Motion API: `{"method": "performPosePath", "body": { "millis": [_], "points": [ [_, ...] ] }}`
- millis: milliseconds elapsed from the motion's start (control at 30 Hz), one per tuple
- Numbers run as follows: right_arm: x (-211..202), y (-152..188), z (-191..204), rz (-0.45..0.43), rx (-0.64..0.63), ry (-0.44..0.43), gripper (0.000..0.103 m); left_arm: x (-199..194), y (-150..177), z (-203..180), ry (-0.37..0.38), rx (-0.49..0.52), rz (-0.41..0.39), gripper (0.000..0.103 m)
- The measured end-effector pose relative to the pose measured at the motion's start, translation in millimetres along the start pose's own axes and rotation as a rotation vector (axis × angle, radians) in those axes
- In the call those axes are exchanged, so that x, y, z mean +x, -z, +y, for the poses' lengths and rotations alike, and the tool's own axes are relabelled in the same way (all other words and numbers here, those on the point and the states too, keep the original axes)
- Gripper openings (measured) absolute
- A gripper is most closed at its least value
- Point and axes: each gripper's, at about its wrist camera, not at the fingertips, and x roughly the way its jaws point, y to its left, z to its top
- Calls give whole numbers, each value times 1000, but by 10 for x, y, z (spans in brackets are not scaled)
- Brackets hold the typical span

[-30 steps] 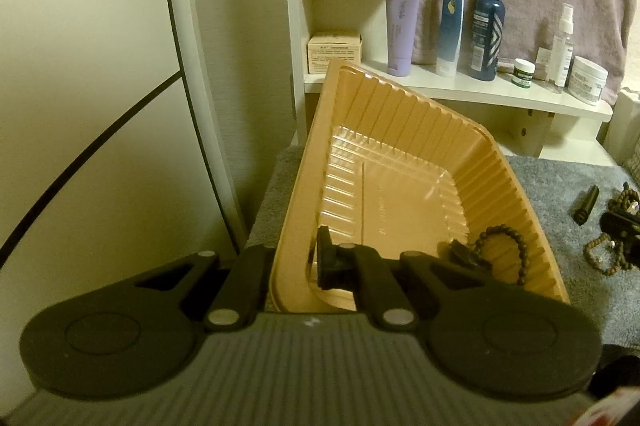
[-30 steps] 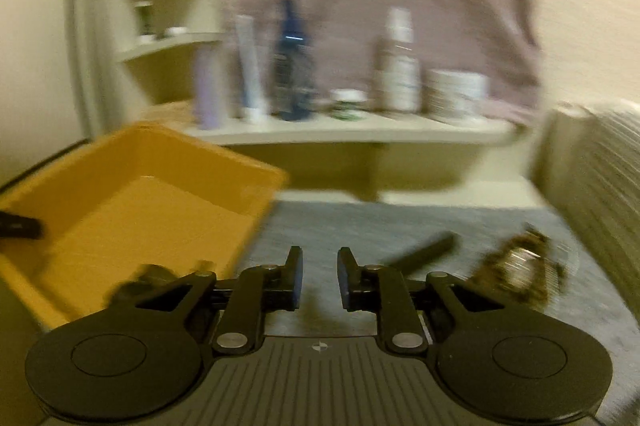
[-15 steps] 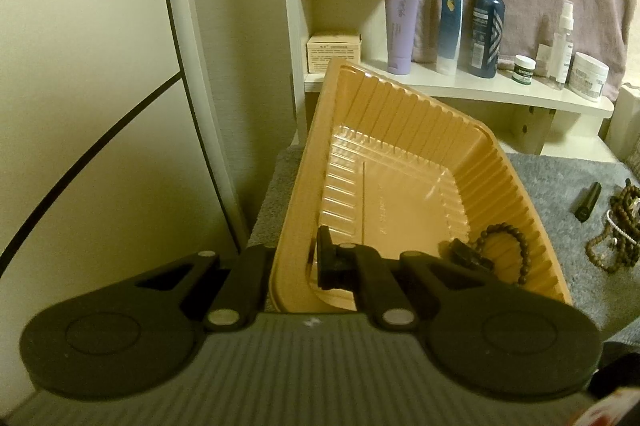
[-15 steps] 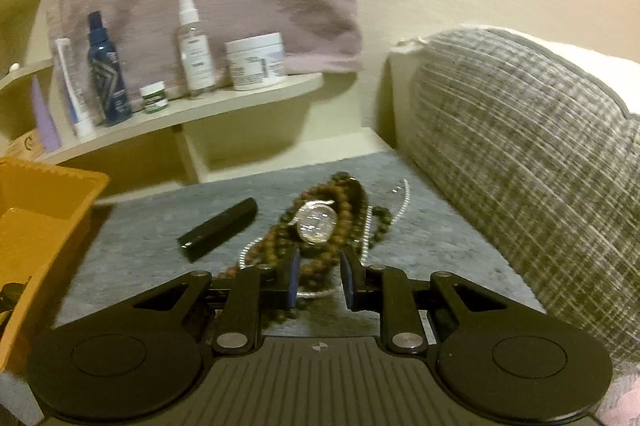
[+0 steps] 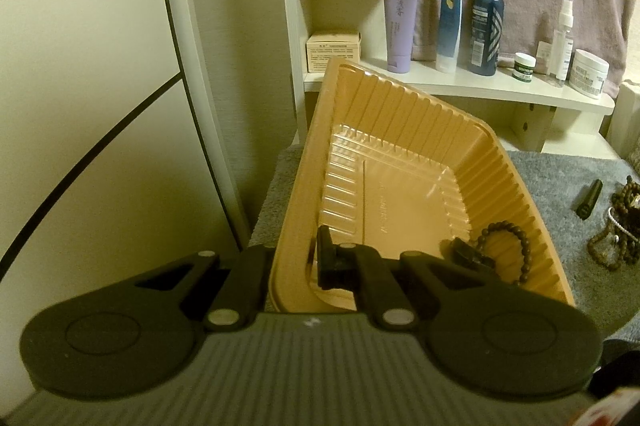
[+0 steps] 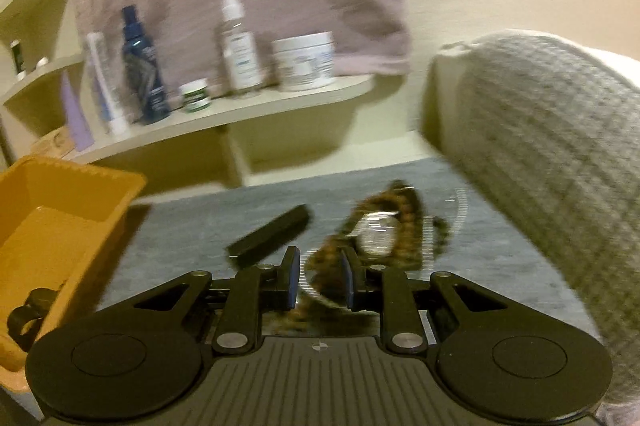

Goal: Organize jewelry
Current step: 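Move the right tool back over the jewelry pile, then grasp the black cylindrical tube on the towel with the right tool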

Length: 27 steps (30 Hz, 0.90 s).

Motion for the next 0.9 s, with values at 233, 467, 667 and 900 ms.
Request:
{"method": "performPosePath", "body": {
  "millis": [233,467,667,900],
  "points": [
    [331,-49,365,31,-21,-14,56,5,15,19,4,-4,2,5],
    [611,-104,497,77,4,-11,56,5,19,25,5,-5,3,5],
    [798,-121,508,116,29,57,50,9,15,22,6,-7,3,5],
    [724,-80,526,106,-51,49,23,4,10,18,6,-8,3,5]
  ]
}}
